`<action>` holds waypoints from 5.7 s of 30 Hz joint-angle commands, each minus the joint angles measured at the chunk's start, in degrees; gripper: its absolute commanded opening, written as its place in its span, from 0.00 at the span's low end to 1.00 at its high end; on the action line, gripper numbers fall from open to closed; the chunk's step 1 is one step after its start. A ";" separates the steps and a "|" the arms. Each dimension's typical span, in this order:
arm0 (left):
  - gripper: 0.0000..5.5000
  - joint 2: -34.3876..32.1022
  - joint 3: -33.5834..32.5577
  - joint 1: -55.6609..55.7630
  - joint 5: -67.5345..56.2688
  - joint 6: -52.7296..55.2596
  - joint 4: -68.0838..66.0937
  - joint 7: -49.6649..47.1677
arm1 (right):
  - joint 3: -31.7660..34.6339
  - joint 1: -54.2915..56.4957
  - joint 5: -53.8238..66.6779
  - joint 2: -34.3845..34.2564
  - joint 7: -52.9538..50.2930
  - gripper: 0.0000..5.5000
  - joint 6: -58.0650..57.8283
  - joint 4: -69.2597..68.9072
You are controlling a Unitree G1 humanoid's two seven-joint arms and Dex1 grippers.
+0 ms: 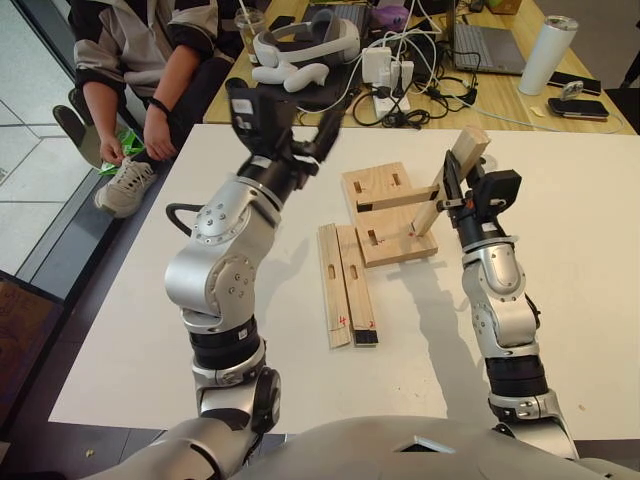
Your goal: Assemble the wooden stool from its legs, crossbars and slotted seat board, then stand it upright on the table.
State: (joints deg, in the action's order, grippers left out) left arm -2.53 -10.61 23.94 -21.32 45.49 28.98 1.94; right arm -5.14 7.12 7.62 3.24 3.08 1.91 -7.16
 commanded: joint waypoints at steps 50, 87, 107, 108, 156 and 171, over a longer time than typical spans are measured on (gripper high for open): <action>0.64 3.01 0.88 1.27 4.67 -4.04 -0.95 -9.25 | 3.02 4.23 -15.74 -6.45 -24.41 0.19 18.46 29.23; 0.64 4.22 1.75 -2.30 5.33 -4.54 1.42 -11.39 | 6.61 30.22 -13.74 -4.58 -15.72 0.60 -26.51 -17.09; 0.64 5.07 2.03 -2.80 5.89 -5.28 1.23 -11.96 | 16.50 24.51 -1.69 -8.32 -11.72 0.60 -51.67 -1.17; 0.64 5.05 2.02 -2.76 5.88 -5.33 1.19 -11.92 | 16.64 25.18 -1.61 -8.39 -11.89 0.60 -49.29 -1.49; 0.64 -8.35 9.41 -3.98 4.84 14.80 -4.03 -2.61 | 8.41 -0.88 0.94 10.84 7.44 0.60 -34.07 -13.71; 0.64 -27.88 26.66 -6.91 5.92 24.35 -4.20 14.25 | 10.81 8.13 -2.44 11.27 4.99 0.60 -25.08 2.01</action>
State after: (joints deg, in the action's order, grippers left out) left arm -29.32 14.90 16.98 -16.15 69.79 24.32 15.59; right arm 4.01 13.93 6.16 13.42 8.83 -24.26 -7.12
